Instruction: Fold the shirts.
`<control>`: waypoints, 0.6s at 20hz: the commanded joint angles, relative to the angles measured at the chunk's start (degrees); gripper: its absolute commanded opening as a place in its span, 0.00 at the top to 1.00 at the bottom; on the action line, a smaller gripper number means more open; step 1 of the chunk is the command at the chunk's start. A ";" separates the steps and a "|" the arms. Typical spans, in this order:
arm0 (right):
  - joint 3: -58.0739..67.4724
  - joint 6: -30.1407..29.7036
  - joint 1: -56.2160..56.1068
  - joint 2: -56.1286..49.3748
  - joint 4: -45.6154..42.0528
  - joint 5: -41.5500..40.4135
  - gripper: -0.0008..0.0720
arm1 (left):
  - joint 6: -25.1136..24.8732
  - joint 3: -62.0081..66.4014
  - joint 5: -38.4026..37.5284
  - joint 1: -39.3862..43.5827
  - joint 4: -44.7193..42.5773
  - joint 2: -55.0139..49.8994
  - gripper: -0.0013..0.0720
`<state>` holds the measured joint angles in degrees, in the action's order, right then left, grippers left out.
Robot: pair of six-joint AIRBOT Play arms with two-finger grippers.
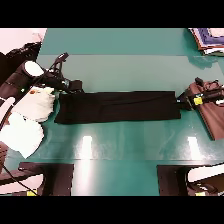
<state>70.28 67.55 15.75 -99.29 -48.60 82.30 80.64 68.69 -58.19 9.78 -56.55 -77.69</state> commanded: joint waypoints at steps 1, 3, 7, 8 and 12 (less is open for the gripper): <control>-2.14 -2.34 -3.10 -0.09 0.94 -2.64 0.58 | 0.00 0.09 6.10 4.20 0.07 -0.15 0.95; -2.12 -3.67 -4.33 0.66 1.09 -1.60 0.92 | 1.16 1.18 8.33 6.51 0.46 -1.73 0.95; -2.10 -4.96 -4.57 8.76 6.40 -0.83 0.97 | 1.64 6.51 7.23 11.10 0.87 -9.07 0.95; -2.10 -4.50 -4.57 11.56 10.21 -1.01 0.97 | 1.64 7.96 7.72 12.24 1.31 -11.17 0.95; 0.72 -2.21 -7.82 21.22 20.15 -3.28 0.97 | 1.90 14.43 7.89 16.50 5.40 -19.91 0.95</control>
<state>69.08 63.75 10.00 -84.03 -35.44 80.51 82.32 79.11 -50.74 23.29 -53.89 -92.18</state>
